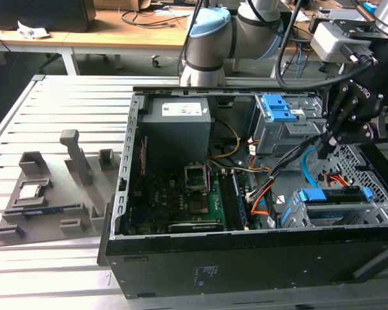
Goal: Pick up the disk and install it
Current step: 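Insert the second disk wire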
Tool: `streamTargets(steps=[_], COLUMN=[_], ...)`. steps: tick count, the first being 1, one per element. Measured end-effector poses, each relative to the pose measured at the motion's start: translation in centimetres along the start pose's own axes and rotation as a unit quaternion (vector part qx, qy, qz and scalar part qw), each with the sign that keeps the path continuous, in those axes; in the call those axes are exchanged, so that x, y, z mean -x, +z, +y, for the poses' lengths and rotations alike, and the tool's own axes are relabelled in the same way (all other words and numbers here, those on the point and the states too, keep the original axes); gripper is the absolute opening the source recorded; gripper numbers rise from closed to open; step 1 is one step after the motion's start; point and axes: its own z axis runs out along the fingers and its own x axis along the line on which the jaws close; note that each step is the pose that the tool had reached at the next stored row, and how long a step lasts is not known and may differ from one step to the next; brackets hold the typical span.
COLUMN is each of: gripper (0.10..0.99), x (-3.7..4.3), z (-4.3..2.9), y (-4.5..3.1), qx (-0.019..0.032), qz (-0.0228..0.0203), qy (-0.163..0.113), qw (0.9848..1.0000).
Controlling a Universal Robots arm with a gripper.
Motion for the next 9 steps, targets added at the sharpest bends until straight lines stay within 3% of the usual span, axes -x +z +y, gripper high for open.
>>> streamTargets(steps=[5,9], gripper=[0.102,0.102], x=[-1.71,-3.89], z=[0.00,-0.01], y=[-0.03,0.07], qx=[0.0000,0.0000], qz=[0.0020,0.0062], qy=[0.000,0.000], qw=[1.0000,1.0000])
